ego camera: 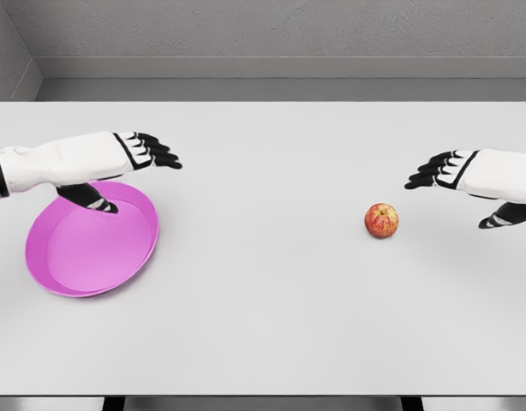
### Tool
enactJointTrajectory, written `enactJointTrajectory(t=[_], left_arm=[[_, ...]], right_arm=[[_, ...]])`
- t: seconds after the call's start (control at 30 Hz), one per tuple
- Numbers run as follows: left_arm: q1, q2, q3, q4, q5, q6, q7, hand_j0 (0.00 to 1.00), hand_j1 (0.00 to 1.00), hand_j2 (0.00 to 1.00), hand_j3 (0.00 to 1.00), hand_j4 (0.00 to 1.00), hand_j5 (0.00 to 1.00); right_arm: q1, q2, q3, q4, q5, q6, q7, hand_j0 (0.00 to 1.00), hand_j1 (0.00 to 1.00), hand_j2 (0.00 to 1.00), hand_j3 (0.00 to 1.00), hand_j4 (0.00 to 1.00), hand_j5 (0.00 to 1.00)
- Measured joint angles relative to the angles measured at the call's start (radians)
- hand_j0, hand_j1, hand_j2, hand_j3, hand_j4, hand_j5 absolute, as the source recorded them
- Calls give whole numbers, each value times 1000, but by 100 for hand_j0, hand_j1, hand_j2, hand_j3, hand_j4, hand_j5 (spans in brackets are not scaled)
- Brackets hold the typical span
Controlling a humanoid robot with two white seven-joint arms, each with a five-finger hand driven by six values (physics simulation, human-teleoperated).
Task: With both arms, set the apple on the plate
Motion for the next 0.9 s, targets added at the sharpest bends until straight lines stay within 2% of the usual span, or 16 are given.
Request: enactJointTrajectory(t=[0.17, 0.23, 0.33, 0.5, 0.57, 0.67, 0.9], left_arm=[[-89, 11, -77, 7, 10, 0, 61, 99, 99, 99, 99, 99, 99], [-163, 14, -137, 8, 12, 1, 87, 99, 99, 99, 99, 99, 99], [-227, 19, -233, 8, 13, 1, 124, 99, 99, 99, 99, 99, 99], [-346, 41, -379, -28, 14, 1, 158, 100, 100, 100, 100, 100, 100], [-362, 47, -423, -64, 12, 0, 155, 100, 100, 100, 100, 100, 100], [-362, 51, -452, -95, 8, 0, 137, 100, 100, 100, 100, 100, 100], [-354, 52, -459, -118, 8, 0, 117, 100, 100, 100, 100, 100, 100]], right_arm=[[0, 13, 0, -1, 0, 0, -4, 100, 100, 100, 100, 100, 100], [11, 16, 0, 5, -2, 0, -6, 100, 100, 100, 100, 100, 100], [5, 24, 28, 12, -25, 3, 8, 99, 99, 99, 99, 99, 99], [-60, 123, 56, 27, -99, 124, 20, 98, 98, 98, 98, 98, 98], [-67, 168, 62, 48, -108, 175, 21, 98, 98, 98, 98, 98, 98], [-97, 214, 103, 92, -108, 222, 22, 99, 99, 99, 99, 99, 99], [-97, 250, 200, 161, -57, 251, 22, 100, 100, 100, 100, 100, 100]])
